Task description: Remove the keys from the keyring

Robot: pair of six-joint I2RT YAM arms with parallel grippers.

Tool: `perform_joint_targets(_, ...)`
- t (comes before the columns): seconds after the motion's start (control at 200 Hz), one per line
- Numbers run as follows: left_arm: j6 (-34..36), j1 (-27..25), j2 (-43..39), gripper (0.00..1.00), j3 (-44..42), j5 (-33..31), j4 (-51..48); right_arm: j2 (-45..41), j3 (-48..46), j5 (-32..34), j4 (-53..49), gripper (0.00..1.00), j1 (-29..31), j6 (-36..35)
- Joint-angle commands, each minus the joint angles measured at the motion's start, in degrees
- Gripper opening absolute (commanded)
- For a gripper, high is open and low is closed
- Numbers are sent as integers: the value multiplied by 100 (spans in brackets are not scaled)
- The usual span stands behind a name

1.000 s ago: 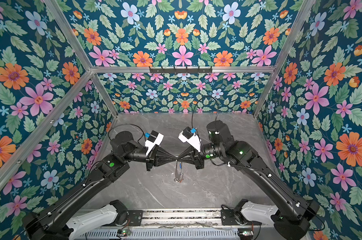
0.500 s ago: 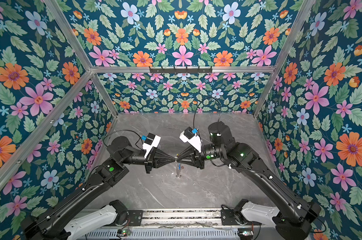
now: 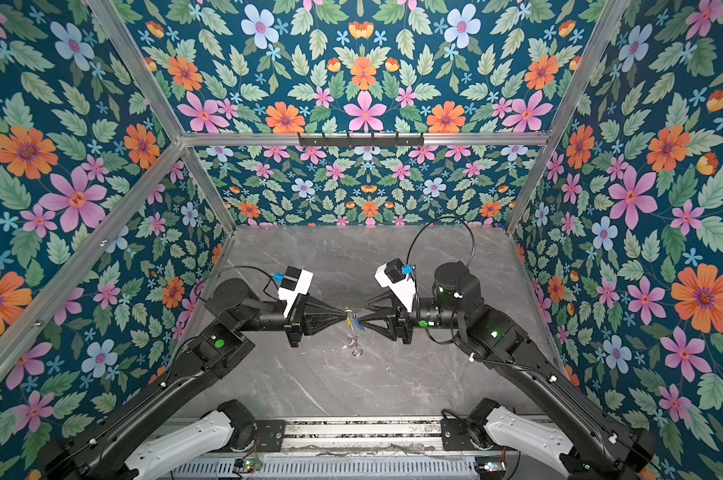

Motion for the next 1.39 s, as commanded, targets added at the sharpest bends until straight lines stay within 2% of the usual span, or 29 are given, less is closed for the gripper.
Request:
perform_joint_targets(0.0, -82, 9, -25, 0, -8, 40, 388, -38, -163, -25, 772, 47, 4, 272)
perform_joint_targets(0.19, -81, 11, -28, 0, 0, 147, 385, -108, -273, -249, 1320, 53, 7, 446)
perform_joint_targets(0.35, -98, 11, -50, 0, -21, 119, 418, 86, -46, -577, 1220, 56, 5, 484)
perform_joint_targets(0.44, -126, 11, -115, 0, -73, -20, 494, 160, -34, -746, 1190, 55, 7, 544)
perform_joint_targets(0.645, -235, 11, -250, 0, -174, -354, 688, 109, -256, -685, 1217, 52, 8, 645)
perform_joint_targets(0.865, -369, 13, -279, 0, -228, -405, 947, 243, -288, -653, 1163, 48, 8, 598)
perform_joint_targets(0.975, -395, 5, -285, 0, -243, -453, 981, 311, -254, -748, 1170, 39, 5, 588)
perform_joint_targets(1.275, -527, 7, -288, 0, -363, -587, 1275, 366, -209, -825, 1163, 5, 4, 571)
perform_joint_targets(1.335, -588, 2, -288, 0, -407, -599, 1396, 375, -209, -860, 1155, 0, 7, 569)
perform_joint_targets(1.39, -638, 6, -296, 0, -437, -609, 1493, 368, -209, -875, 1134, 0, 7, 563)
